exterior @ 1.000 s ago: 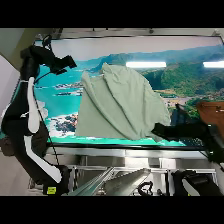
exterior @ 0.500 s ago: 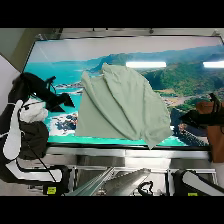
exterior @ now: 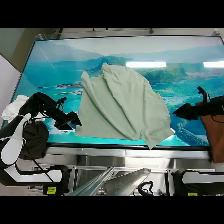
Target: Fold the shirts.
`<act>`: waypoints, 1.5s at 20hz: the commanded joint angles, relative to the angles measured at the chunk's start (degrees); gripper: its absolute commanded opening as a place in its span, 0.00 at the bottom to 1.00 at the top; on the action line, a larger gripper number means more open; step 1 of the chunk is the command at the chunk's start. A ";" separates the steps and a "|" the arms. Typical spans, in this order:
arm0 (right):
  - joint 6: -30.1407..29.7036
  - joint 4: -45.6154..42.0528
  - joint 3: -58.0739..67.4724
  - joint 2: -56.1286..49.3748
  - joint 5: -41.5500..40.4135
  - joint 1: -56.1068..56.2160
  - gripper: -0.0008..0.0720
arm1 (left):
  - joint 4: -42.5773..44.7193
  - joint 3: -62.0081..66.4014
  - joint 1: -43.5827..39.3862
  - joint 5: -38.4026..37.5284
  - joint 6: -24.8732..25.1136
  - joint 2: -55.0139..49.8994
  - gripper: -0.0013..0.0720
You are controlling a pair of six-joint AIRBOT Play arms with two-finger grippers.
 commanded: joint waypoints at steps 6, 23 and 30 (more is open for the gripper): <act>-0.63 -2.38 2.38 -2.14 1.16 1.16 0.55 | 2.91 -1.09 1.20 -0.85 0.83 0.07 0.97; -1.55 -0.39 7.74 -9.07 -5.40 10.69 0.03 | -6.58 -6.62 -6.58 -14.67 6.97 0.09 0.05; -1.42 19.43 22.95 10.34 -11.13 6.23 0.03 | -9.81 9.16 -4.50 -11.45 6.80 20.72 0.04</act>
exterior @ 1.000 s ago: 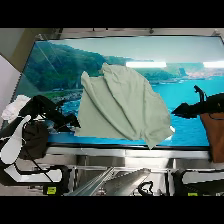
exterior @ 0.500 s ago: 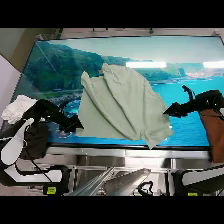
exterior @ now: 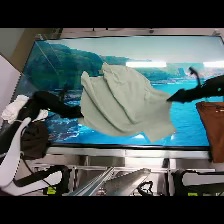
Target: Fold the shirts.
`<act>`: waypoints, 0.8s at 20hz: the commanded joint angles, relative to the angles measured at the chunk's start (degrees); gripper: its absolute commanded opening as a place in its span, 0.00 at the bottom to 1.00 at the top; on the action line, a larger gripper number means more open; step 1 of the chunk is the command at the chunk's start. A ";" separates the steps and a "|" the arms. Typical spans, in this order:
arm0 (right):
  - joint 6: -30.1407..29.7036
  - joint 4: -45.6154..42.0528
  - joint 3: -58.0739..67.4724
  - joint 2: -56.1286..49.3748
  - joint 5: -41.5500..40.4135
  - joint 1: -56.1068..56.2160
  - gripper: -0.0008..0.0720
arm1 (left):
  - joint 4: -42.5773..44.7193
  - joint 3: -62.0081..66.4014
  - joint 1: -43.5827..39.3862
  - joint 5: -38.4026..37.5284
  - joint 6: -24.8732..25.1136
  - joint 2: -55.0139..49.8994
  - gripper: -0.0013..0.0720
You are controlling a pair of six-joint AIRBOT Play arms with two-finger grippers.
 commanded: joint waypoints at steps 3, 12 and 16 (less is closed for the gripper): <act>-1.29 18.56 17.18 25.77 6.69 -5.51 0.03 | -3.41 23.96 4.48 -10.80 -3.72 27.98 0.04; -6.14 -1.18 27.17 58.10 42.84 -6.69 0.03 | 12.55 56.24 16.20 -12.87 -16.52 42.10 0.04; -4.15 -0.35 26.58 50.86 30.58 -6.67 0.03 | 4.33 59.87 16.04 -1.55 -15.80 30.60 0.04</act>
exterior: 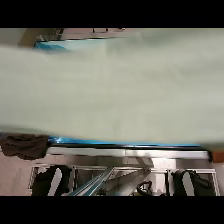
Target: Fold the shirts.
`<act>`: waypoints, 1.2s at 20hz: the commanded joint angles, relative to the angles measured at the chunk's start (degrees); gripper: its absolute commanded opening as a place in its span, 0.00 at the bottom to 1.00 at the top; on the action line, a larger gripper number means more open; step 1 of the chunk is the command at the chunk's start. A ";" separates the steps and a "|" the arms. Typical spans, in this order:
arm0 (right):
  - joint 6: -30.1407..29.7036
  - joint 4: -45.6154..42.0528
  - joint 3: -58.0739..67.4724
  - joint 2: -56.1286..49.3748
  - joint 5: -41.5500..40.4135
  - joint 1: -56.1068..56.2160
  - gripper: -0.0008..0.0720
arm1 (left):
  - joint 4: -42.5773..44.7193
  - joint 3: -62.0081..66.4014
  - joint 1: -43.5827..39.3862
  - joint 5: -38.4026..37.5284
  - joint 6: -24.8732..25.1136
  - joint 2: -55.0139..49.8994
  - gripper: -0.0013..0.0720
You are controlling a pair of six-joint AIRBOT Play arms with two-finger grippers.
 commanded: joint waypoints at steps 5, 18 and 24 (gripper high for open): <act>2.54 3.69 -10.12 -18.91 -17.18 2.95 0.03 | -11.65 -11.04 -3.82 12.11 3.91 -20.52 0.05; 5.75 5.22 -10.91 -73.64 2.49 10.01 0.03 | -8.39 -21.51 -9.86 -11.30 9.62 -71.58 0.05; 10.73 2.16 4.96 -79.91 -4.42 9.70 0.03 | -7.82 -5.49 -11.93 -8.39 8.92 -79.67 0.05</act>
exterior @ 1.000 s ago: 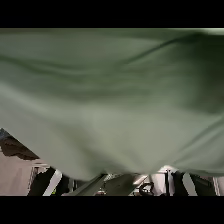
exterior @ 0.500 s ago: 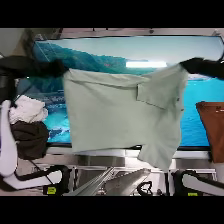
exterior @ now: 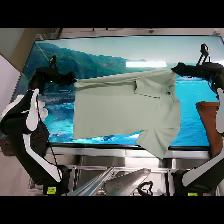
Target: Fold the shirts.
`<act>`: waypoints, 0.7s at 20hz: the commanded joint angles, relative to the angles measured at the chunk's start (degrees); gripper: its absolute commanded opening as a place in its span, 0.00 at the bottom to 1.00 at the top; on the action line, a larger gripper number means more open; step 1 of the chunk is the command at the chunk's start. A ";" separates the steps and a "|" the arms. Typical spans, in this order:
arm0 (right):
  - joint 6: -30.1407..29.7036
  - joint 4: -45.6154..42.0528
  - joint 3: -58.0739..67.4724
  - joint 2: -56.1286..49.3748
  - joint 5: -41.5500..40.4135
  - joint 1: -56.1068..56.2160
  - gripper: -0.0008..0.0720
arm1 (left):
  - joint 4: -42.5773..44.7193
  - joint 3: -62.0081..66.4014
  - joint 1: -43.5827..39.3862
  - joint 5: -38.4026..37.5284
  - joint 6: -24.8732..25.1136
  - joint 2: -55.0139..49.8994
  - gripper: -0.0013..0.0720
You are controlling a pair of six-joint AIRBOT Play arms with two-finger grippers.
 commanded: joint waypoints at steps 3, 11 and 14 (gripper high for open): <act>7.82 -16.65 7.06 -1.01 -11.19 -0.28 0.03 | 5.84 11.37 -2.21 7.32 -1.20 -3.96 0.05; 17.33 -42.58 6.91 -0.20 -15.58 3.80 0.03 | 22.69 8.74 -7.76 9.75 -5.70 -3.96 0.05; 20.63 -47.32 6.91 -1.20 -13.46 6.54 0.03 | 22.69 5.84 -8.70 4.85 -5.70 -3.96 0.05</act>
